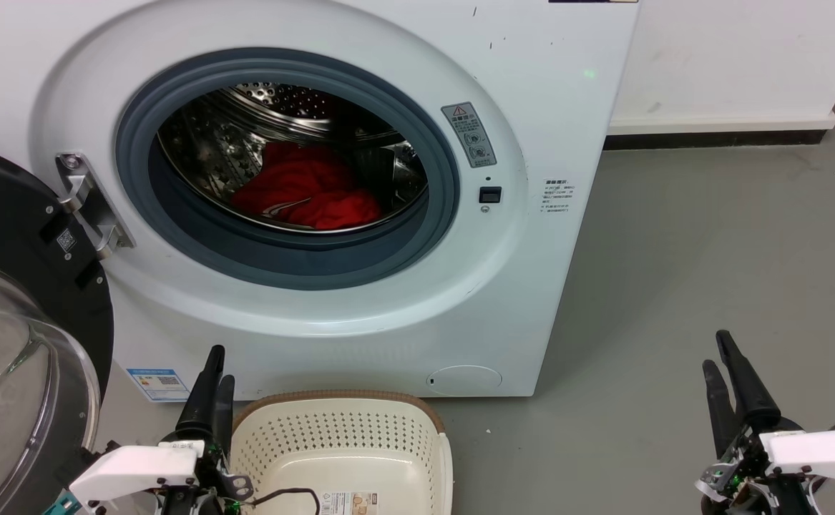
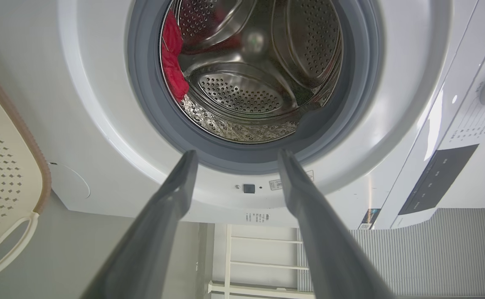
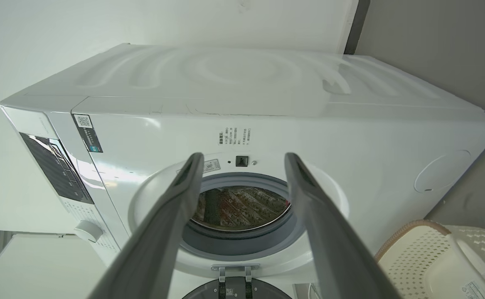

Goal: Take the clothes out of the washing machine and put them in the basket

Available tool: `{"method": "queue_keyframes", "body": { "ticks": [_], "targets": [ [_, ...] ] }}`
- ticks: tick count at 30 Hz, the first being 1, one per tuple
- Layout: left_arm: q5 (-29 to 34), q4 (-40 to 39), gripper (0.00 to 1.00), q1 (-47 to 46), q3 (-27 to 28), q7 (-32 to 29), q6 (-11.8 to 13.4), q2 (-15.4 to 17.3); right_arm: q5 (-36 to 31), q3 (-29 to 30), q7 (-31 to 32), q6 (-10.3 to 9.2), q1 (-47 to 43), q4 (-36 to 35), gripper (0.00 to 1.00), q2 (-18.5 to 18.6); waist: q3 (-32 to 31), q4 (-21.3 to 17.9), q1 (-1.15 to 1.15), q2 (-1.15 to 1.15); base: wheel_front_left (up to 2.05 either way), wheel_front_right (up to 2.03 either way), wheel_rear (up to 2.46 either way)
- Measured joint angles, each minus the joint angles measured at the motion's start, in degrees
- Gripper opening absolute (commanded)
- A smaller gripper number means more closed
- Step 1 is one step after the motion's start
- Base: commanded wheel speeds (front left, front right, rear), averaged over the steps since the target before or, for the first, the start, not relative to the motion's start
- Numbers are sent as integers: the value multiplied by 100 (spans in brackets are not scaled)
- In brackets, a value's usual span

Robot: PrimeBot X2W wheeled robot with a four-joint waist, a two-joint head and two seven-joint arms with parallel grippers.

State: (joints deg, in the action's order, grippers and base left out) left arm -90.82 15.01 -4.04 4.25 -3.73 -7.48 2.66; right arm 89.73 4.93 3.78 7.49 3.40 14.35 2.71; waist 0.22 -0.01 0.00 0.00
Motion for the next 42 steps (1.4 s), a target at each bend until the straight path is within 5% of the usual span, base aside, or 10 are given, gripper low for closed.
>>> {"method": "queue_keyframes", "body": {
  "ticks": [24, 42],
  "targets": [
    [2832, -535, 100, -15, -163, 563, 0, 2, -3185, -14, -571, 0, -237, -611, 100, -1, -3, 2, 0, 0, 0, 0, 0],
    [4773, -533, 100, -59, -420, 926, 92, 5, -4982, -67, -837, 0, -369, -784, 100, -1, -17, 17, 0, 0, 0, 0, 0]
  ]
}}
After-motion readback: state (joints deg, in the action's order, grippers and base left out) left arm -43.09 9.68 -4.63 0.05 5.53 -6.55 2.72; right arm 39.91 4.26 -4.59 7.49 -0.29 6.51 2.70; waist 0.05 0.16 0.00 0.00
